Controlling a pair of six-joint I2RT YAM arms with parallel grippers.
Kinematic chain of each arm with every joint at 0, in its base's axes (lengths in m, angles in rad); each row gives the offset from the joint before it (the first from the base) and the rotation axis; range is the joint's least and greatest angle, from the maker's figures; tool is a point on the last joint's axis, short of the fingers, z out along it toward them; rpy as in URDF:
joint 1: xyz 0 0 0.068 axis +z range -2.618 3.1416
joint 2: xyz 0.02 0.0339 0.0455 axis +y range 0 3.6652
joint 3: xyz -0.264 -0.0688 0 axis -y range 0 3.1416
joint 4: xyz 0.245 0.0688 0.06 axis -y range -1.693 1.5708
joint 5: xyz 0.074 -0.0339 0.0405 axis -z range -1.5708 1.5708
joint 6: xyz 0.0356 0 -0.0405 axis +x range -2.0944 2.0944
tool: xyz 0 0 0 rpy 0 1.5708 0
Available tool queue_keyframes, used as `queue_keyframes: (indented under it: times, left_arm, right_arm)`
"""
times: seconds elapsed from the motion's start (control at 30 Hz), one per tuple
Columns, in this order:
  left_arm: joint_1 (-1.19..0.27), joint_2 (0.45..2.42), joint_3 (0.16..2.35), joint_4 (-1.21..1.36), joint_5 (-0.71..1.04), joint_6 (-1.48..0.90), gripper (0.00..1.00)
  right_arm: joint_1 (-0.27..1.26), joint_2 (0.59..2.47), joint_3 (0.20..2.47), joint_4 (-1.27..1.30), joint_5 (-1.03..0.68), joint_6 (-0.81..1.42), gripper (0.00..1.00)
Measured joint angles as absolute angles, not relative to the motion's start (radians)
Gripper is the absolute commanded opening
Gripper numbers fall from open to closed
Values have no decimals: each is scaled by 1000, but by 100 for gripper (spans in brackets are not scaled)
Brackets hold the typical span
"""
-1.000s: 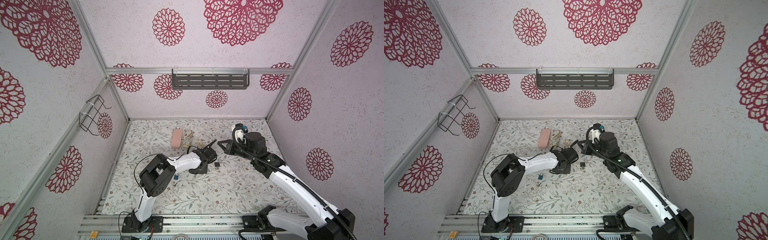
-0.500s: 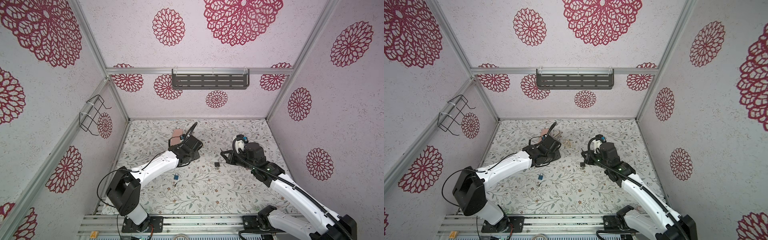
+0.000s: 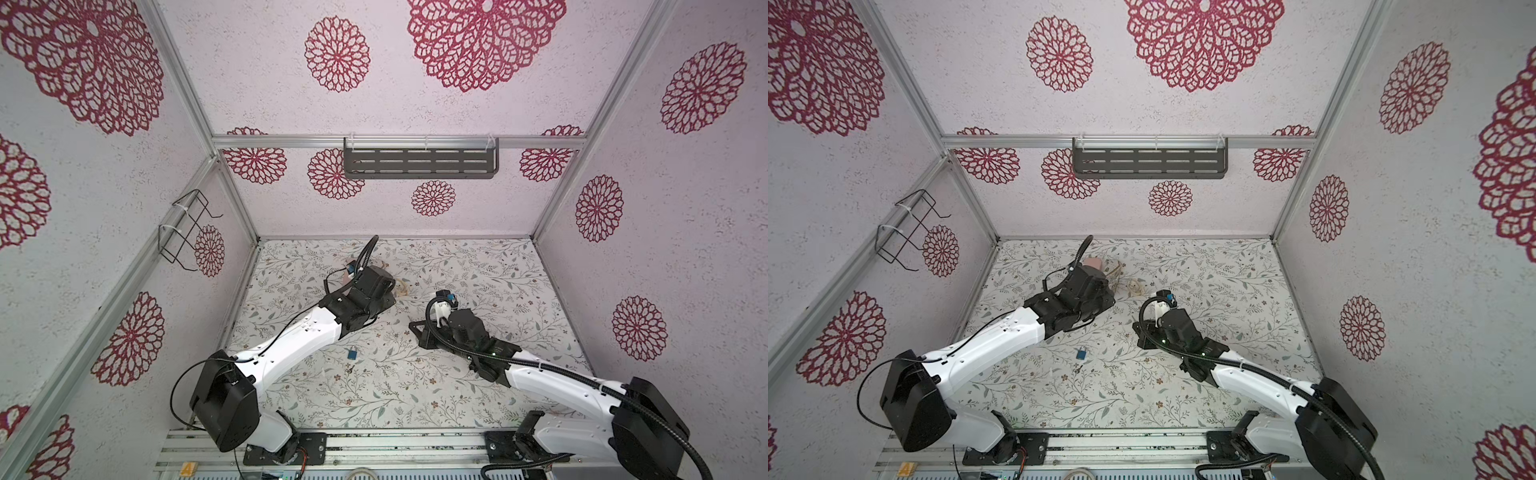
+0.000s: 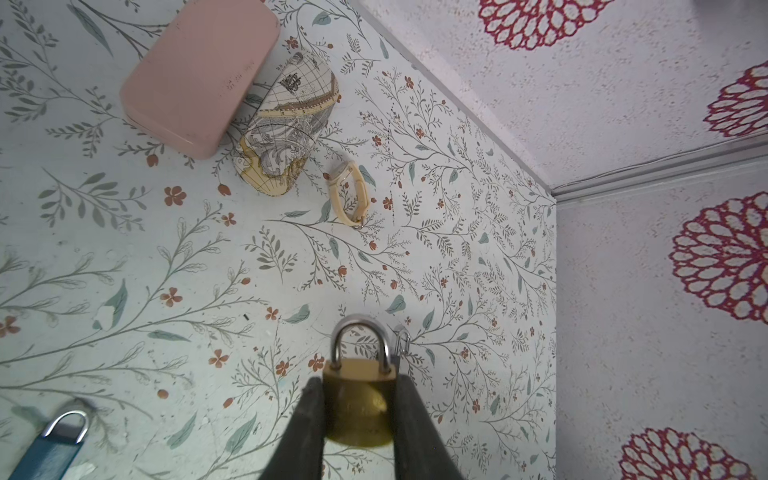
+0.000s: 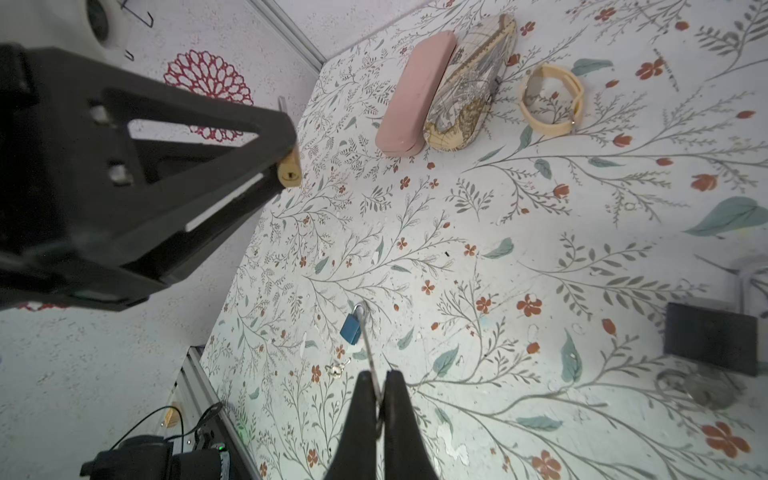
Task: Unlock with the key
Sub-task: 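Push the silver key in the right gripper into the brass padlock's keyhole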
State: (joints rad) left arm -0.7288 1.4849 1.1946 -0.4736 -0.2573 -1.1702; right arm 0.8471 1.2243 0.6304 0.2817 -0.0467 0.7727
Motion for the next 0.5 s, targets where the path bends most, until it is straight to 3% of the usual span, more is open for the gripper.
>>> queue_keyframes:
  times: [0.5]
  left_arm:
    - [-761,1483,1195,-463,-273,-1179,0]
  right_arm:
    - [911,1393,655,558,32,849,0]
